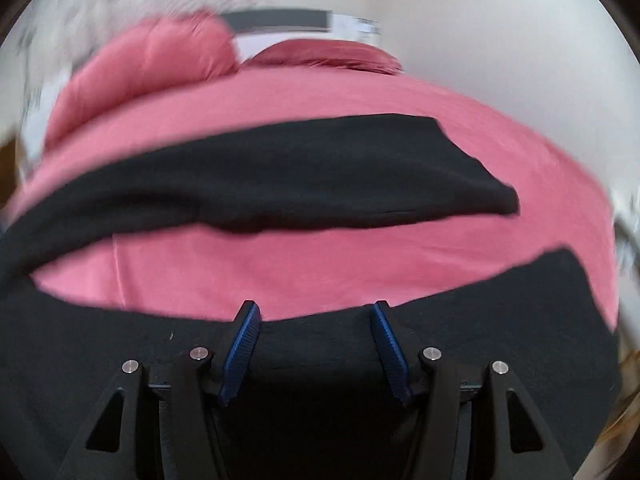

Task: Fold large clothes

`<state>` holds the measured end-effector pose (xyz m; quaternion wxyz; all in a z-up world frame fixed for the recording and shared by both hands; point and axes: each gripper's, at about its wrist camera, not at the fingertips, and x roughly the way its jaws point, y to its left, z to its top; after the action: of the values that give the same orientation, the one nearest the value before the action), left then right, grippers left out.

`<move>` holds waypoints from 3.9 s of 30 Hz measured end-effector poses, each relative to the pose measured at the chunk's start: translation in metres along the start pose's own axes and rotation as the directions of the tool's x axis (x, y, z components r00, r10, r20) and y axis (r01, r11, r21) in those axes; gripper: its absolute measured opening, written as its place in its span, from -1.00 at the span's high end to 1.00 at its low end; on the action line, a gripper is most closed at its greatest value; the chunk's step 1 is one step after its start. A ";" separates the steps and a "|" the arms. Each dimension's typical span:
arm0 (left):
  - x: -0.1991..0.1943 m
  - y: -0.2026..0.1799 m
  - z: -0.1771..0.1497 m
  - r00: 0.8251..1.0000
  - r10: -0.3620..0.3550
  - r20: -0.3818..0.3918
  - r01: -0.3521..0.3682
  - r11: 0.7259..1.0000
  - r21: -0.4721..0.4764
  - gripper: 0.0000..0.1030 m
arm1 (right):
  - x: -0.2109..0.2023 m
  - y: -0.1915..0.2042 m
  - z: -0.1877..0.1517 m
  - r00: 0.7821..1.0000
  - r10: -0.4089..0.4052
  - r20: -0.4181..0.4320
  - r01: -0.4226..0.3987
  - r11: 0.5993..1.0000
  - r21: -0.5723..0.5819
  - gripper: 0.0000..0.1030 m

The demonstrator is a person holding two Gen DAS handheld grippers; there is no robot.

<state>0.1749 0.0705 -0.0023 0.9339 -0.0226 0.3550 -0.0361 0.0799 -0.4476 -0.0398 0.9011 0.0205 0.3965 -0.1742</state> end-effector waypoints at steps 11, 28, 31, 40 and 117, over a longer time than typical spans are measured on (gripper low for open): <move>0.109 0.089 0.070 0.972 0.151 -0.178 -0.170 0.981 -0.094 -0.99 | 0.013 -0.041 -0.010 0.993 0.118 0.024 -0.121 0.981 0.153 -0.41; 0.103 0.084 0.079 0.991 0.129 -0.038 -0.132 0.986 -0.100 0.02 | -0.005 -0.021 -0.015 0.996 0.085 0.025 -0.087 0.987 0.132 -0.42; 0.111 0.089 0.086 0.984 0.176 -0.029 -0.178 0.977 -0.119 0.02 | -0.005 -0.021 -0.015 0.996 0.084 0.025 -0.087 0.987 0.133 -0.43; 0.152 0.071 0.056 0.939 0.339 -0.060 -0.336 0.940 0.055 -0.16 | -0.005 -0.020 -0.014 0.996 0.088 0.016 -0.090 0.986 0.138 -0.43; -0.147 0.118 -0.091 0.971 -0.153 0.182 0.210 0.912 -0.353 0.02 | -0.093 -0.300 -0.071 0.915 0.310 0.259 -0.358 0.325 0.875 0.87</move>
<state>0.0109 0.1991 0.0196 0.9295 -0.2336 0.2804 -0.0534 -0.1277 -0.6887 0.0086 0.7668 0.5838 0.2037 -0.1726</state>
